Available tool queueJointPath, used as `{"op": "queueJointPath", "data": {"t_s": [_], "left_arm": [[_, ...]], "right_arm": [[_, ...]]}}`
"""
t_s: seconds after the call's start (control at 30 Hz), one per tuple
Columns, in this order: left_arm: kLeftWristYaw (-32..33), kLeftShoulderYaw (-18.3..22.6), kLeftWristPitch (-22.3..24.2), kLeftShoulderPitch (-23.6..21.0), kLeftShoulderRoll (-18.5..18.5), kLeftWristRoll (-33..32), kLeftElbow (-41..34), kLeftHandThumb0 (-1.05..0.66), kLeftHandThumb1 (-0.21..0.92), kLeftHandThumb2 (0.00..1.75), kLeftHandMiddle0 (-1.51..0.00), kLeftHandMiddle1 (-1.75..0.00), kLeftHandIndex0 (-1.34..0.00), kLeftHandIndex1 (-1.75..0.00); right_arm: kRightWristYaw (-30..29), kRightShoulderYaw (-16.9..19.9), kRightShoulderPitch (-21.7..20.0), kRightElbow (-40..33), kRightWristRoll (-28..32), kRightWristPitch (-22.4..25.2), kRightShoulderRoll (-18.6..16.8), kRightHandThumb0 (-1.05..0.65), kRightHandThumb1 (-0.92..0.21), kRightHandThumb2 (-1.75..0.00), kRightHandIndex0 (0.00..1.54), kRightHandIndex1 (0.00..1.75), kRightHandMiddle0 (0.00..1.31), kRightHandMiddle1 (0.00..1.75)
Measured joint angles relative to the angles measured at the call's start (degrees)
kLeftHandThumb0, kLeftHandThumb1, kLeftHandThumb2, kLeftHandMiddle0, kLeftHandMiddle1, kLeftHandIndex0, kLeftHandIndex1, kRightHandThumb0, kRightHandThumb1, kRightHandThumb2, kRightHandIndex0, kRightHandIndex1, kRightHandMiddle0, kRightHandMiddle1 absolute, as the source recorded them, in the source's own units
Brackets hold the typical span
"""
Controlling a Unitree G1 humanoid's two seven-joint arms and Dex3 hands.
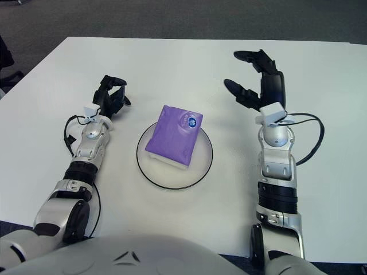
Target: Put the tissue paper into the plate.
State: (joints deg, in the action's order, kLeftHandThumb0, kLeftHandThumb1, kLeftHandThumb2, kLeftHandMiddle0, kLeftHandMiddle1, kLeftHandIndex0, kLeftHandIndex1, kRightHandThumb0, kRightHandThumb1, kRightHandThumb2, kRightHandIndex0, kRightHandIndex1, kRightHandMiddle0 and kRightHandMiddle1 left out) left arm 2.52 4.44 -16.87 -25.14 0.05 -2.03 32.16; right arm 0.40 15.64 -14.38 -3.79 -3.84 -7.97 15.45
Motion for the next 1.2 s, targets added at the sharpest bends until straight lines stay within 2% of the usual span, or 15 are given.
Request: {"op": "queueJointPath", "data": {"t_s": [0.5, 0.8, 0.97, 1.2], "left_arm": [[0.1, -0.2, -1.7, 0.5, 0.1, 0.3, -1.0, -0.36, 0.87, 0.49, -0.79, -1.72, -0.34, -1.64], [0.1, -0.7, -2.2, 0.6, 0.0, 0.3, -1.7, -0.36, 0.87, 0.49, -0.79, -1.72, -0.33, -1.64], [0.1, -0.8, -2.2, 0.8, 0.0, 0.3, -2.0, -0.36, 0.87, 0.49, -0.79, -1.72, -0.33, -1.65], [0.1, -0.8, -2.2, 0.9, 0.0, 0.3, -2.4, -0.36, 0.87, 0.49, -0.79, -1.72, -0.33, -1.65]], "right_arm": [[-0.1, -0.1, 2.2, -0.8, 7.3, 4.6, -2.9, 0.00, -0.92, -0.23, 0.53, 1.48, 0.46, 1.21], [-0.3, -1.2, 3.7, -0.8, 9.1, 10.6, -3.4, -0.01, -0.91, -0.27, 0.50, 1.53, 0.44, 1.23], [-0.9, -2.3, 4.5, 1.3, 9.0, 9.9, -3.8, -0.01, -0.89, -0.35, 0.45, 1.59, 0.39, 1.28], [-1.1, -3.3, 4.8, 4.8, 9.0, 8.9, -3.9, -0.01, -0.89, -0.36, 0.45, 1.60, 0.37, 1.30]]}}
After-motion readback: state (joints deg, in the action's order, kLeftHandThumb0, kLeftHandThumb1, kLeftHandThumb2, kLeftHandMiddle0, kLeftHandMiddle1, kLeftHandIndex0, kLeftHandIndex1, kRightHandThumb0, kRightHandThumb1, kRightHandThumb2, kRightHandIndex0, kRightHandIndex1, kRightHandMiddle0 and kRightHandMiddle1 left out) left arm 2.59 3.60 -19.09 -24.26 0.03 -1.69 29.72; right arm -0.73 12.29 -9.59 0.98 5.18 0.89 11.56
